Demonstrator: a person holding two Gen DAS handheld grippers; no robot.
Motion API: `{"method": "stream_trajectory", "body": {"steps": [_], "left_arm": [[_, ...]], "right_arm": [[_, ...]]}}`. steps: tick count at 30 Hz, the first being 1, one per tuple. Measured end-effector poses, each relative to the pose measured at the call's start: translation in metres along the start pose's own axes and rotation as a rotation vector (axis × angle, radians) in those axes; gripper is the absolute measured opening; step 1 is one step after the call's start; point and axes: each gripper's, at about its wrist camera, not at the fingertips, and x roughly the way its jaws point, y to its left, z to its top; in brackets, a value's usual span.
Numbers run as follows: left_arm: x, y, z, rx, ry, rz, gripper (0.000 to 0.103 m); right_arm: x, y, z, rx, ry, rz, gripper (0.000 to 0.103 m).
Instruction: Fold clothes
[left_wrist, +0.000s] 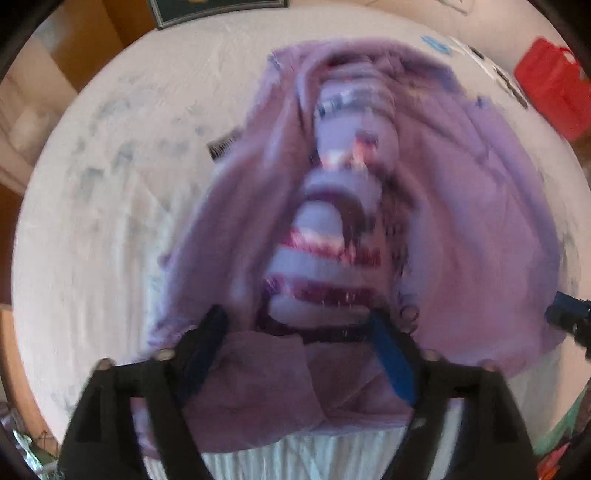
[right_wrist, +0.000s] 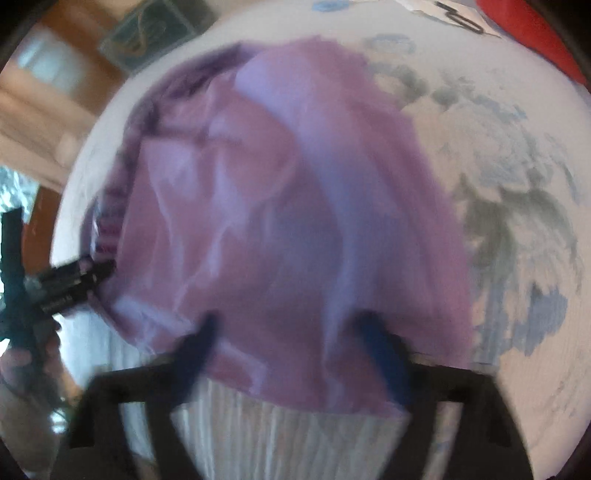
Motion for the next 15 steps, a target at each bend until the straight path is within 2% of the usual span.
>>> {"method": "stream_trajectory", "body": {"steps": [3, 6, 8, 11, 15], "left_arm": [[-0.028, -0.005, 0.039, 0.031, -0.108, 0.002, 0.072], [-0.03, -0.009, 0.092, 0.066, -0.167, 0.01, 0.072], [-0.016, -0.012, 0.12, 0.086, -0.157, 0.014, 0.072], [0.009, -0.018, 0.158, 0.115, -0.132, 0.013, 0.072], [0.044, -0.043, 0.18, 0.161, -0.09, -0.003, 0.072]], "right_arm": [[-0.029, -0.009, 0.035, -0.009, -0.115, -0.019, 0.061], [-0.039, -0.016, 0.083, 0.01, -0.181, -0.013, 0.06], [-0.03, -0.016, 0.114, 0.022, -0.186, -0.02, 0.055], [-0.014, -0.02, 0.153, 0.055, -0.158, -0.007, 0.054], [0.014, -0.015, 0.195, 0.073, -0.118, -0.02, 0.054]]}}
